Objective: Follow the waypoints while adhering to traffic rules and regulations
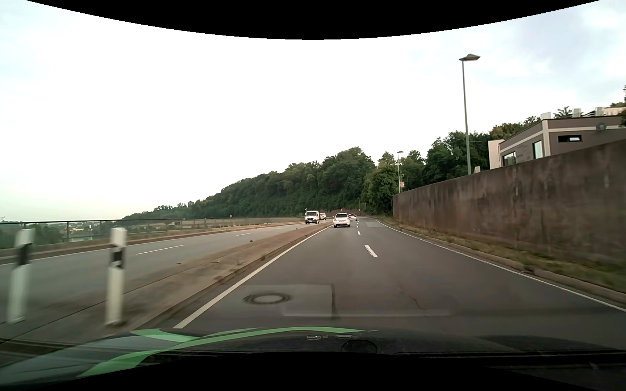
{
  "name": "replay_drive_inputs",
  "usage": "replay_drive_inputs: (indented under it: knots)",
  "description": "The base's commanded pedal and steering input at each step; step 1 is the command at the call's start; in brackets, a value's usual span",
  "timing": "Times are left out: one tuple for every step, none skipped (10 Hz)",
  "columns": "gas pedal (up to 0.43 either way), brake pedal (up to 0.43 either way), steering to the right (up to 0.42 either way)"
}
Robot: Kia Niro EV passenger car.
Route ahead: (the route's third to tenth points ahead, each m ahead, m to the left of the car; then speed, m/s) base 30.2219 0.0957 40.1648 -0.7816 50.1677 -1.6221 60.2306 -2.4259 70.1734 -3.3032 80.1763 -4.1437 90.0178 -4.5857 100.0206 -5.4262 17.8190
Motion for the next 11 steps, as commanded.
replay_drive_inputs:
  knots:
    - [0.15,0.0,0.01]
    - [0.15,0.0,0.01]
    - [0.15,0.0,0.011]
    - [0.15,0.0,0.011]
    - [0.15,0.0,0.012]
    - [0.15,0.0,0.011]
    - [0.15,0.0,0.01]
    - [0.15,0.0,0.01]
    - [0.157,0.0,0.01]
    - [0.157,0.0,0.01]
    - [0.157,0.0,0.01]
